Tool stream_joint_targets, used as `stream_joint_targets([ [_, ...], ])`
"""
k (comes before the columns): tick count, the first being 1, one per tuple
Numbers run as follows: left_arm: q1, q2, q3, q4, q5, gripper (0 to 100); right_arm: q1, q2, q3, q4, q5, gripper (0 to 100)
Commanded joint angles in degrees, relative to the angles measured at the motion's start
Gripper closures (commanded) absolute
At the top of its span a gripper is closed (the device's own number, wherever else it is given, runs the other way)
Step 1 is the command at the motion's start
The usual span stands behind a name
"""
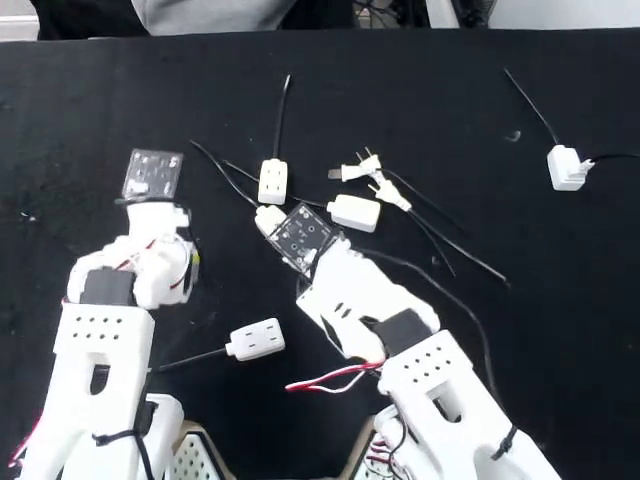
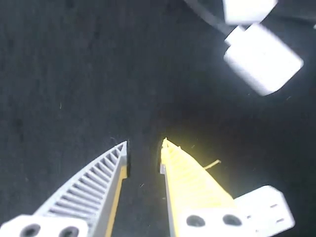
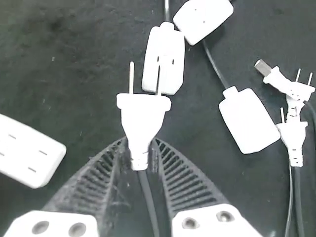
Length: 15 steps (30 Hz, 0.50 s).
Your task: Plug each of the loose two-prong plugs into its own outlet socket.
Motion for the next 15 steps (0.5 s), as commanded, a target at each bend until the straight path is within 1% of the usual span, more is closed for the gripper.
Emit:
stream_joint_targets([
  [1, 3.4, -1.1, -5.1, 0.4, 0.4, 91, 0.6, -1.5, 0.1, -3.6, -1.3, 98.8],
  [2, 3.8, -1.1, -5.1, 0.2, 0.4, 97, 0.6, -1.5, 0.0, -3.8, -1.3, 98.8],
  [3, 4.0, -1.1, -5.0, -0.3, 0.5, 98, 0.6, -1.5, 0.0, -3.9, -1.3, 98.8],
  [4, 4.1, -1.1, -4.4, -0.8, 1.2, 95, 0.6, -1.5, 0.0, -3.9, -1.2, 98.8],
  [6, 3.9, -2.0, -2.6, -1.8, 4.7, 97, 0.5, -1.5, -0.2, -3.9, -1.2, 98.8],
  [8, 4.5, -4.9, -0.1, -2.2, 7.6, 97, -0.4, -1.5, -0.6, -4.0, -1.0, 98.8],
  [12, 6.1, -17.9, 6.7, -4.8, 8.4, 97, -5.6, -1.3, -0.8, -4.0, -0.8, 98.8],
  [15, 6.7, -31.0, 13.1, -5.9, 8.4, 97, -6.4, -1.1, -0.9, -4.0, -0.8, 98.8],
])
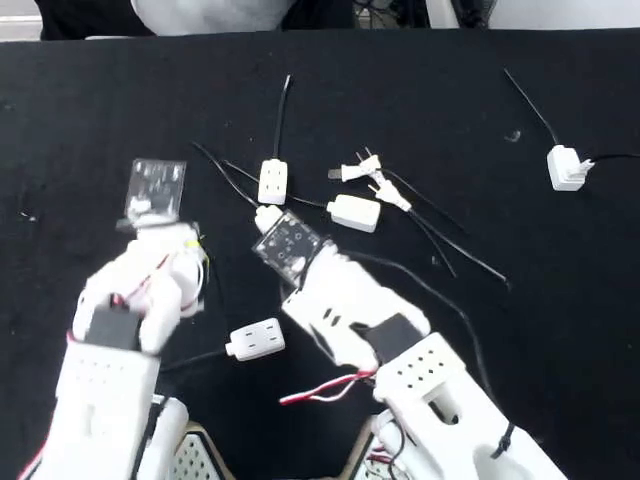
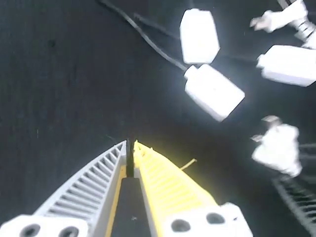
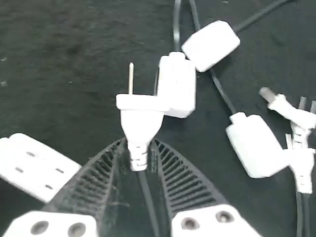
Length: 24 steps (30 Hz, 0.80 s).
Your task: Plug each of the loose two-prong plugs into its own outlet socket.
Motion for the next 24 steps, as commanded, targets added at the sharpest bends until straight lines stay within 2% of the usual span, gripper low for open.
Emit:
stream_joint_targets([
  [1, 0.9, -16.1, 5.2, -1.8, 0.5, 97, -1.1, -1.1, -1.3, -1.4, 0.0, 98.8],
  [5, 2.3, -27.5, 11.0, -1.9, 0.8, 97, -1.9, -1.1, -1.4, -1.4, 0.2, 98.8],
  [8, 4.7, -30.9, 14.5, -4.3, 1.0, 97, -4.8, -1.1, -0.8, -1.2, 3.5, 98.8],
  [13, 12.4, -31.5, 17.3, -6.3, 1.0, 97, -6.5, -1.1, -0.3, -1.4, 4.4, 98.8],
  [24, 14.1, -31.5, 19.1, -9.0, 2.7, 97, -6.6, -1.3, -0.3, -1.4, 4.4, 98.8],
])
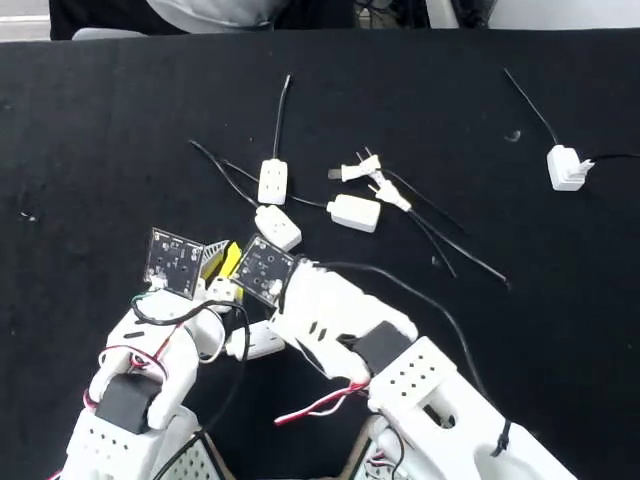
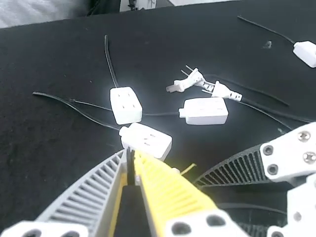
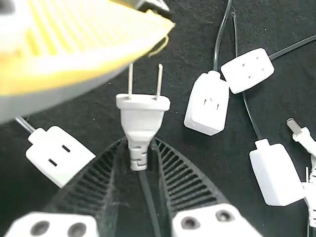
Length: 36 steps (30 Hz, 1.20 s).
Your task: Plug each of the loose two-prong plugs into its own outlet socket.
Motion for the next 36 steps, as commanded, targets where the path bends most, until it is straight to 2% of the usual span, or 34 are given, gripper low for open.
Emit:
stream_joint_targets([
  [1, 0.9, -0.4, 0.4, -1.5, 0.7, 97, -0.7, -1.5, -0.3, -1.4, 0.5, 98.8],
  [22, 0.7, -0.4, 6.5, -1.7, 0.4, 97, -0.4, -1.5, -1.6, -0.9, 0.1, 98.8],
  [36, 0.5, -0.4, 7.6, -1.6, 0.4, 97, -0.7, -1.5, -12.4, 9.9, 0.4, 98.8],
])
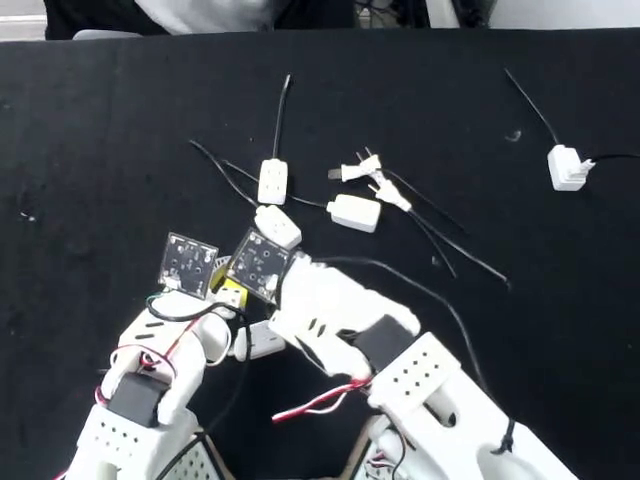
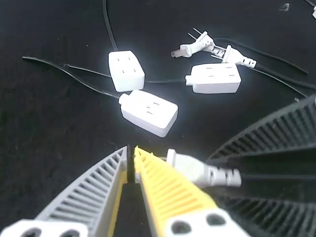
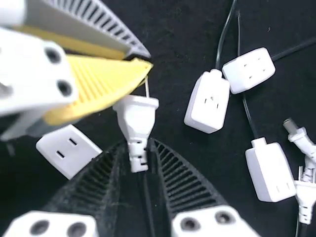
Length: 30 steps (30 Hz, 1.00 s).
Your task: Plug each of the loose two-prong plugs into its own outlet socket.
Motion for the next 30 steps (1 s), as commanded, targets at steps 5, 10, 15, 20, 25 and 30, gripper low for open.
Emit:
stream_joint_targets([
  [5, 0.1, 0.4, -0.3, -0.5, 0.4, 97, -0.5, -1.5, -6.0, 0.3, 0.5, 98.8],
  [10, 0.1, 0.4, -0.2, -0.5, 0.4, 97, -0.5, -1.5, -5.7, 0.5, 0.4, 98.8],
  [15, -0.9, 0.4, -0.5, -0.4, 0.4, 97, -0.1, -1.5, -5.6, 3.8, 0.7, 98.8],
  [20, -7.7, 0.4, -2.6, 1.7, 0.5, 97, 4.9, -1.3, -5.5, 14.2, 5.5, 98.8],
  [25, -10.2, 0.4, -3.8, 3.3, 0.5, 97, 13.8, -1.0, -3.7, 22.5, 14.5, 98.8],
  [30, -12.8, 0.4, -3.4, 3.2, 0.5, 97, 23.8, -1.5, -3.5, 27.1, 28.4, 98.8],
])
